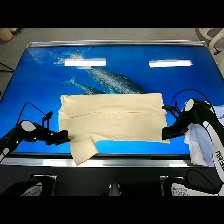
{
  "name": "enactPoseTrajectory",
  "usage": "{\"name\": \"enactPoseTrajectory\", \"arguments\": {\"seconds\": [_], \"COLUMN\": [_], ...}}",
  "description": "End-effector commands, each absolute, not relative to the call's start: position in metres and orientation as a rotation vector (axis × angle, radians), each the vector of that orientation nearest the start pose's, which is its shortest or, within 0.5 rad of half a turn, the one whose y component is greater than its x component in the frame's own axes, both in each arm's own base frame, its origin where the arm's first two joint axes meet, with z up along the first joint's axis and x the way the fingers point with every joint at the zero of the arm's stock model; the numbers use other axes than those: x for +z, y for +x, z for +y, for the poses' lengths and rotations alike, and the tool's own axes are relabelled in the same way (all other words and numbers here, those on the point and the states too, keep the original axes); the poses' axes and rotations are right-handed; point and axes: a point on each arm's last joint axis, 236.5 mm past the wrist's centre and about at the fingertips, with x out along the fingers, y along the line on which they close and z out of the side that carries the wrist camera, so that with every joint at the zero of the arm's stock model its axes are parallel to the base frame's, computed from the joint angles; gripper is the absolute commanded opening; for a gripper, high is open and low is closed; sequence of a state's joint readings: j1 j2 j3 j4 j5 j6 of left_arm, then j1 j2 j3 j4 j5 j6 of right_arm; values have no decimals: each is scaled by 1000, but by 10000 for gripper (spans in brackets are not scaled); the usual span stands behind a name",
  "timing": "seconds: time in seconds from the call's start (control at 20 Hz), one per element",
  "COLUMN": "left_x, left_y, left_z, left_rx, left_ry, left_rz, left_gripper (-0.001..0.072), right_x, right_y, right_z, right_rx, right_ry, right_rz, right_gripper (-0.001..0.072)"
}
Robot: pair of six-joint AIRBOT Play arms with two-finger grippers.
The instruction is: Fold the shirts.
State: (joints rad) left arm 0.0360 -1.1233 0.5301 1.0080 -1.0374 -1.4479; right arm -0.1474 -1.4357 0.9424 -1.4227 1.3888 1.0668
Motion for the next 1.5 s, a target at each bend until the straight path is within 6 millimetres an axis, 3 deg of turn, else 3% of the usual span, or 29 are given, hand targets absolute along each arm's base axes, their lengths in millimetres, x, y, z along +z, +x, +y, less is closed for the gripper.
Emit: {"name": "enactPoseTrajectory", "arguments": {"seconds": [0.0, 0.2, 0.35, 0.4, 0.45, 0.55, 0.75, 1.15, 1.3, 1.45], "left_x": [-102, -102, -102, -102, -102, -103, -102, -96, -61, -11], "left_y": [232, 234, 234, 234, 234, 234, 234, 240, 273, 317], "left_z": [-100, -99, -99, -99, -99, -99, -99, -99, -98, -96], "left_rx": [-207, -203, -204, -204, -204, -204, -210, -243, -278, -300], "left_ry": [-543, -543, -543, -542, -542, -542, -535, -501, -458, -427], "left_rz": [1547, 1539, 1540, 1540, 1539, 1540, 1538, 1505, 1377, 1226], "left_gripper": [35, 35, 35, 35, 35, 35, 35, 34, 33, 31], "right_x": [-106, -114, -118, -118, -119, -120, -115, -80, -57, -33], "right_y": [251, 241, 249, 250, 251, 250, 252, 266, 290, 317], "right_z": [7, 9, 3, 2, -1, -6, -6, -10, -13, -11], "right_rx": [429, 425, 395, 391, 385, 377, 378, 434, 431, 441], "right_ry": [20, 33, 9, 2, -11, -34, -42, -115, -156, -190], "right_rz": [1820, 1844, 1815, 1810, 1809, 1814, 1799, 1746, 1657, 1542], "right_gripper": [484, 470, 237, 231, 119, 32, 18, 13, 13, 10]}}
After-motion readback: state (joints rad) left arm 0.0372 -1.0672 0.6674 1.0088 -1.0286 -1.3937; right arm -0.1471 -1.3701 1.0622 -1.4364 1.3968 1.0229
